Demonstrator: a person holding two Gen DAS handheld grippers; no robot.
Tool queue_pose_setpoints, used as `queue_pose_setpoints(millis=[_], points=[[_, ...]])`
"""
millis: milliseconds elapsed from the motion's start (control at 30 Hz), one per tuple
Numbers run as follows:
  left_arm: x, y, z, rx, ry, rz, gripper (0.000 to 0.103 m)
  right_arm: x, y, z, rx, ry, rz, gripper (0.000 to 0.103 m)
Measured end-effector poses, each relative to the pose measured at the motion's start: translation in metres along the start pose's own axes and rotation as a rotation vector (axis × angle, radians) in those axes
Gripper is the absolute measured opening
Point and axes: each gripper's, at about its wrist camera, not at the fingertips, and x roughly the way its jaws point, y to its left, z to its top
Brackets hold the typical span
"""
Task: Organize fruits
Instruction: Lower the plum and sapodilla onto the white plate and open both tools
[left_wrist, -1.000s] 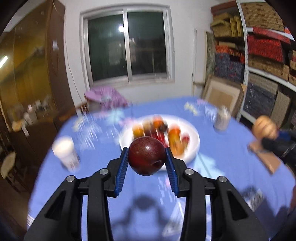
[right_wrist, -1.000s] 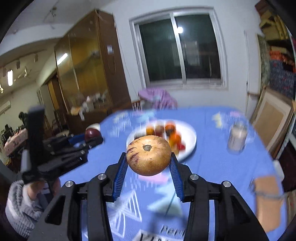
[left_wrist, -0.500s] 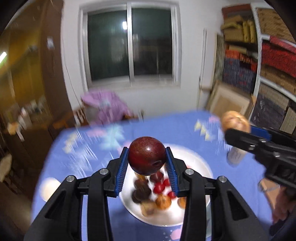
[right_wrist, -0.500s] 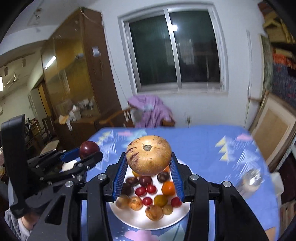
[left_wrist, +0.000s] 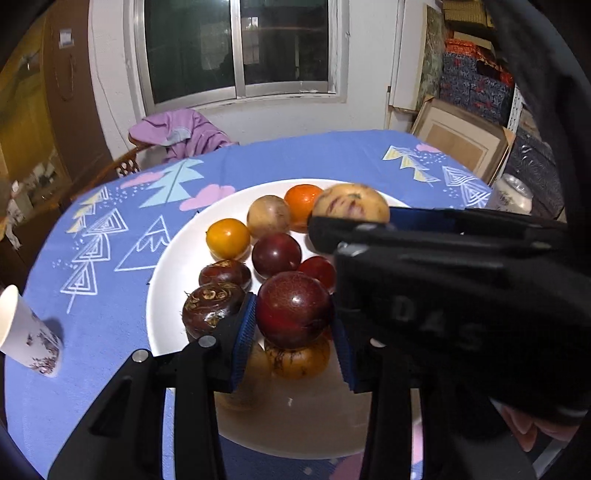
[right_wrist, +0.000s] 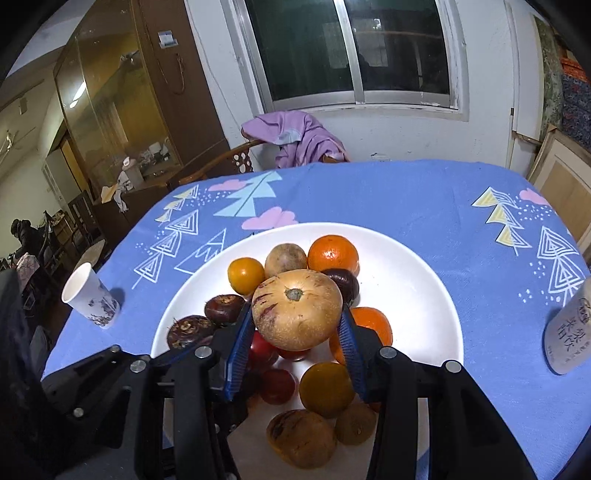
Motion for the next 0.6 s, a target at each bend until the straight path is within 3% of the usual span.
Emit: queue_pose_setpoints(millis=[200, 433, 533, 600], points=[[0.0008, -0.0083, -0.0013, 0.006, -0.013, 0.020, 0.040, 0.0129, 0.0017, -0.0051, -0.026, 0.008, -0.028, 0.046], [0.0031, -0.0121, -0.0049, 0.015, -0.012, 0.028, 0.048, 0.0117, 0.0040, -0.0058, -0.045, 0.006, -0.046, 0.047], [0.0017, -0.0116, -0.0048, 0.005, -0.013, 0.023, 0.049, 0.0103, 0.0033, -0.0057, -0.040, 0.010, -0.047, 0.053], [-0.0003, -0.0112, -0.0054, -0.002, -0.016, 0.017, 0.054, 0.0072, 0.0033, -0.0060, -0.039, 0.003, -0.053, 0.062]])
